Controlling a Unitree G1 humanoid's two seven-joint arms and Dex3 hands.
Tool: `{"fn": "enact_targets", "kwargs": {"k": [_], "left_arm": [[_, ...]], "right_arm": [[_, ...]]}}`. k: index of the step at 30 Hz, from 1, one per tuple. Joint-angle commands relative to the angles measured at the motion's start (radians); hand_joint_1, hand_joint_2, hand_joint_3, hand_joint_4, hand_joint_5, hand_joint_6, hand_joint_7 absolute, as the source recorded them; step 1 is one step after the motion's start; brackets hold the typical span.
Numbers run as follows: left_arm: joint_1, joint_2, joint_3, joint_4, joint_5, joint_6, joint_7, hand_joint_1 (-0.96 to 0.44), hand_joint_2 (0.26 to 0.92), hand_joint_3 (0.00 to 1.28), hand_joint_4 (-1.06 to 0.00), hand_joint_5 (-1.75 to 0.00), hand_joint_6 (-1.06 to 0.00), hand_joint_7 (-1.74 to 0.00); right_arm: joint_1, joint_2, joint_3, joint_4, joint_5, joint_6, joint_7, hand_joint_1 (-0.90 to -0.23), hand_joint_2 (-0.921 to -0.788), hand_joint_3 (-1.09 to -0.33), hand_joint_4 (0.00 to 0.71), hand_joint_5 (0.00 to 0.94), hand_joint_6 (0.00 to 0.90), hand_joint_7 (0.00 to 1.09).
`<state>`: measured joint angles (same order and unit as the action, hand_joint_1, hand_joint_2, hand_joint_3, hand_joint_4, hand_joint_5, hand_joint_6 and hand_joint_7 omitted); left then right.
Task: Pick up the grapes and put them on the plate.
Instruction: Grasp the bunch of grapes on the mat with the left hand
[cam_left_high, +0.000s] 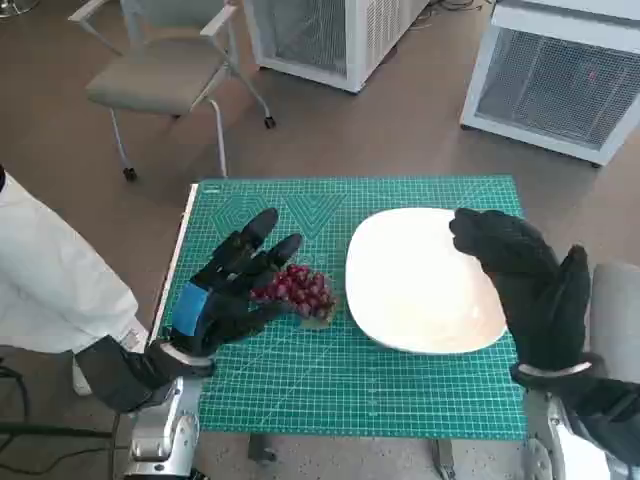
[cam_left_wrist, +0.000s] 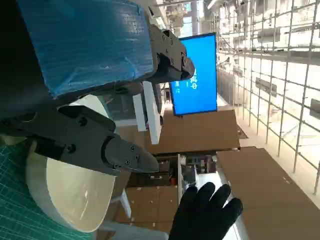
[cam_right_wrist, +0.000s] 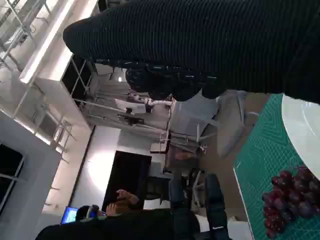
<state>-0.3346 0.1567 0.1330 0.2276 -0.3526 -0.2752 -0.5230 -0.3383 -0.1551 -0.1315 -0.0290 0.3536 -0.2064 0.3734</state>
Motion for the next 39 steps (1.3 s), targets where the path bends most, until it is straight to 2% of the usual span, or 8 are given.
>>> {"fn": "enact_targets", "kwargs": {"k": [1,39], "left_arm": [[0.011,0.008,0.001,-0.012,0.006,0.001,0.001,-0.32,0.921,0.07,-0.46,0.00,-0.40,-0.01],[0.021,0.006,-0.006,-0.026,0.018,0.000,0.026,-0.33,0.921,0.08,-0.46,0.00,-0.39,0.00]], "right_arm": [[0.009,-0.002,0.003,0.001,-0.002,0.011,0.003,-0.475,-0.921,-0.636,0.417,0.613,0.181,0.95],[0.015,-0.007,-0.009,0.004,-0.008,-0.006,0.005,-0.460,-0.921,-0.640,0.414,0.623,0.174,0.95]]}}
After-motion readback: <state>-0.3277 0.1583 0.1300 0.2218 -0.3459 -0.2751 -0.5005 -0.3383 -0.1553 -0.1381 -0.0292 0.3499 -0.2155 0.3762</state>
